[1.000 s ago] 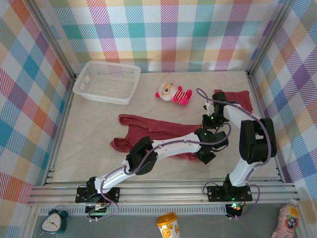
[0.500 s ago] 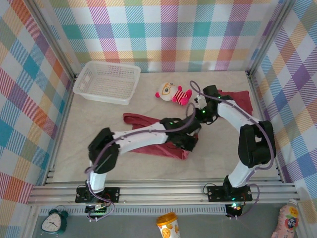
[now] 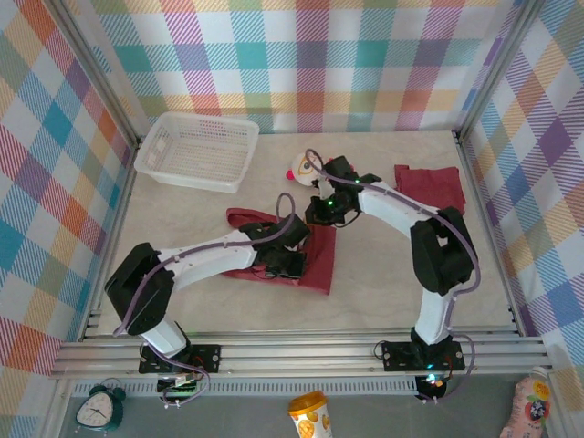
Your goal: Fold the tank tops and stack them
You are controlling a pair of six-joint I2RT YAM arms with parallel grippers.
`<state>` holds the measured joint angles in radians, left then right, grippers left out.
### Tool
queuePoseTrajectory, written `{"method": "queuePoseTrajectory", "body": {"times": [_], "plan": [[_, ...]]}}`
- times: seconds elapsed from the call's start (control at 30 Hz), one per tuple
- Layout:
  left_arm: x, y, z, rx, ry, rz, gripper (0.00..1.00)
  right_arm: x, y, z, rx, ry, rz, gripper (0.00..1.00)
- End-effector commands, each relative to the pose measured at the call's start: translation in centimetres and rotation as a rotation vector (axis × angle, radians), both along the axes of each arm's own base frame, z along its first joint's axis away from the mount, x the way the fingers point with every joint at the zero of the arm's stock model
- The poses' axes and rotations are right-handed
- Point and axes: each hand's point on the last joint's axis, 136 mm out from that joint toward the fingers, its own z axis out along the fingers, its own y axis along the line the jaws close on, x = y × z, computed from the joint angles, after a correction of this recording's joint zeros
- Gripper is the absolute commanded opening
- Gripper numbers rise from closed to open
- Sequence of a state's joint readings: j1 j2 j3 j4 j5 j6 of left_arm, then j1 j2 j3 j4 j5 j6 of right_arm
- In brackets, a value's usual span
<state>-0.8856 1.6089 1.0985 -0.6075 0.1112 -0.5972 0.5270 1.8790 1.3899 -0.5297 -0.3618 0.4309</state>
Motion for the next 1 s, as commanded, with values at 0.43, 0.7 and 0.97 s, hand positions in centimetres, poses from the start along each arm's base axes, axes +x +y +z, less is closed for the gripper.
{"method": "queuePoseTrajectory", "body": {"times": [0.43, 0.7, 0.97], "plan": [[-0.5, 8.6, -3.6, 0.377, 0.108, 0.179, 0.27, 3.5, 4.8, -1.2, 0.118, 0.039, -0.04, 0.31], [-0.1, 10.9, -1.4, 0.422, 0.079, 0.272, 0.39, 5.0, 2.8, 1.5, 0.189, -0.023, -0.056, 0.38], [1.1, 0.9, 3.6, 0.093, -0.035, 0.092, 0.51, 2.1, -7.8, -0.6, -0.147, -0.13, 0.0, 0.5]]}}
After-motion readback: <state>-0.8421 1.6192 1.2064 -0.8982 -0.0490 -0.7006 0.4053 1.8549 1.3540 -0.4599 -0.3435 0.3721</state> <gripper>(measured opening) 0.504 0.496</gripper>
